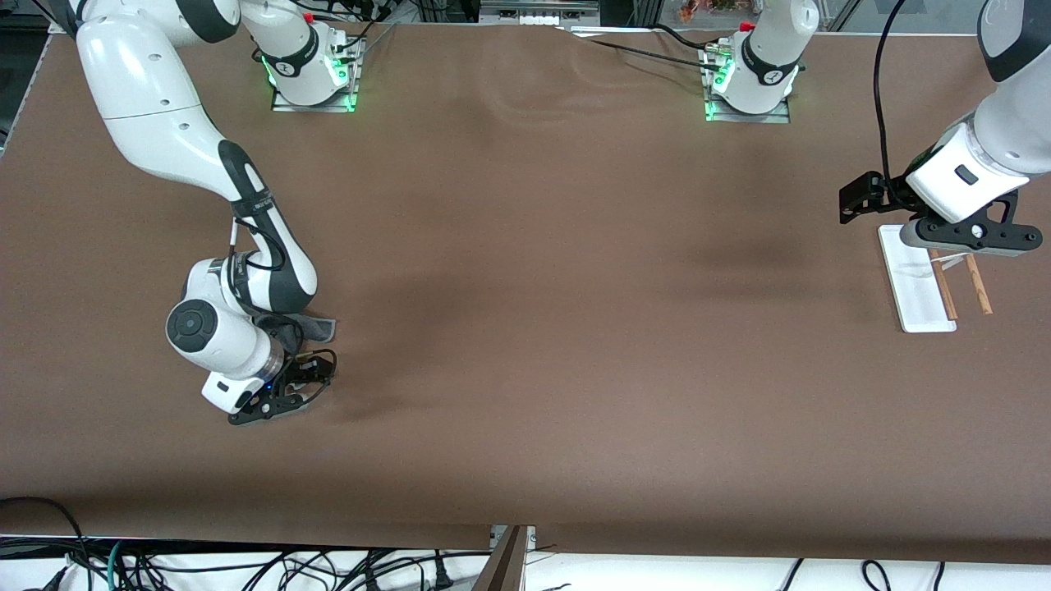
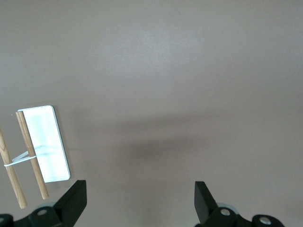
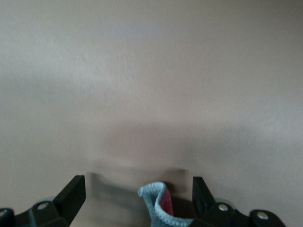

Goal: Pass towel and hang on rack
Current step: 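Lift the towel with the right gripper while the left gripper moves out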

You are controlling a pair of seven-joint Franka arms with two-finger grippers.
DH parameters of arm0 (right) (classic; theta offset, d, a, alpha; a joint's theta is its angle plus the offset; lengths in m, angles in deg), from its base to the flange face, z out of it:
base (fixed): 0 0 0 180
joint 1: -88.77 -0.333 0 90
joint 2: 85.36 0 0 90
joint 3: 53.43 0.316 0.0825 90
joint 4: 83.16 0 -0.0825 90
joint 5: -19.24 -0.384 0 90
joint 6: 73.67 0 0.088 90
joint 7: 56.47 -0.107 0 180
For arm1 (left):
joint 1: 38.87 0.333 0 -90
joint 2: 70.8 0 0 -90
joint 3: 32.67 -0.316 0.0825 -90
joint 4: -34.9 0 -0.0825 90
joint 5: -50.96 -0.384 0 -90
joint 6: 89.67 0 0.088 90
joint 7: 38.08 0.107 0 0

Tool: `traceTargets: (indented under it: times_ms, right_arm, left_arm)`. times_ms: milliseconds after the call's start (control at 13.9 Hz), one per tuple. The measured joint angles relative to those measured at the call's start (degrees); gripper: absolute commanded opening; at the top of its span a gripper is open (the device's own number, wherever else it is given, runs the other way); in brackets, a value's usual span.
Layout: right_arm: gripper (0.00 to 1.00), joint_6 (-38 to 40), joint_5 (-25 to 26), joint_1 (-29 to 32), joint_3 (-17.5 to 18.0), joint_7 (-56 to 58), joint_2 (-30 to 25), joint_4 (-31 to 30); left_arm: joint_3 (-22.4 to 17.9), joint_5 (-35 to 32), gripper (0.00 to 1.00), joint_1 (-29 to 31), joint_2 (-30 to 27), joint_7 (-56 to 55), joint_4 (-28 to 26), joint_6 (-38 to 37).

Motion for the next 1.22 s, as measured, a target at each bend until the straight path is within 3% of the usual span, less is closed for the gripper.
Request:
traceTargets:
  times_ms: [502,717,789,932,1219]
  right_arm:
    - [0.98,6.2,0.0,0.3,0.0,0.0,-0.4,0.4]
    - [0.41,8.7,0.0,0.9,-0.2,0.1,-0.8,0.8]
    - [0.35,9.9,0.0,1.2,-0.2,0.7,-0.9,1.1]
    - [0.34,12.1,0.0,1.8,-0.3,2.0,-1.2,2.1]
    - [0.15,14.2,0.0,2.0,-0.2,2.7,-1.2,2.7]
  left_arm:
    - [0.0,0.0,1.00,0.0,0.0,0.0,0.0,0.0]
    - [0.0,0.0,1.00,0.0,0.0,0.0,0.0,0.0]
    - [0.0,0.0,1.00,0.0,0.0,0.0,0.0,0.0]
    - [0.0,0.0,1.00,0.0,0.0,0.0,0.0,0.0]
    - [0.0,0.0,1.00,0.0,0.0,0.0,0.0,0.0]
